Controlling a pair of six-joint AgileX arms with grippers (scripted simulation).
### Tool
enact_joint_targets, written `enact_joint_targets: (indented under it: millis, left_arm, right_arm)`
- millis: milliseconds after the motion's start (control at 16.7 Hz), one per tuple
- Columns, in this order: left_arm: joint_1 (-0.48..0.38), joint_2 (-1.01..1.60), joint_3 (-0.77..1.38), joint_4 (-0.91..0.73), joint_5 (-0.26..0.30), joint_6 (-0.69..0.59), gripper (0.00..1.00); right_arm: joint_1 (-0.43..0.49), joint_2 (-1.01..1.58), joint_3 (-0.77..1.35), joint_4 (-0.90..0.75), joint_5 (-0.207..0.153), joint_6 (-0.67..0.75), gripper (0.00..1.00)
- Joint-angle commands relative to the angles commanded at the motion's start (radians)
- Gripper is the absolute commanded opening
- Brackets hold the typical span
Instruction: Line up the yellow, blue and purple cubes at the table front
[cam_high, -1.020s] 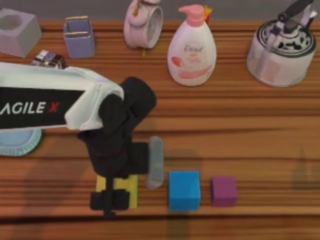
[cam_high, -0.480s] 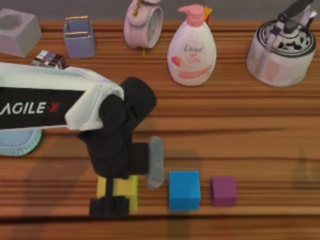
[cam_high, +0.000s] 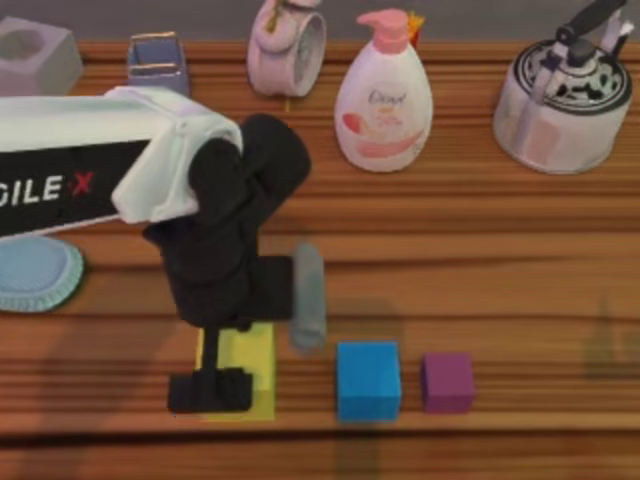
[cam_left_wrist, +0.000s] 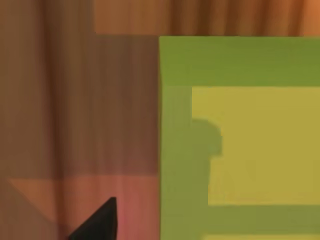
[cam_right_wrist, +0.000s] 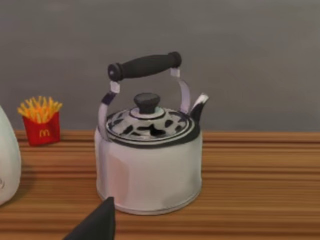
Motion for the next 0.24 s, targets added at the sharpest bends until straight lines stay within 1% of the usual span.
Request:
enact_joint_targets:
  millis: [120,240]
  left_arm:
    - [0.002,-0.028,0.045,-0.071,0.0,0.002,1.0]
    - [0.005,-0.047,0.067,-0.101,0.0,0.001,1.0]
  right_arm:
    - [0.0,0.0,0.0,0.0,0.0,0.0,1.0]
    - [0.0,0.0,0.0,0.0,0.0,0.0,1.0]
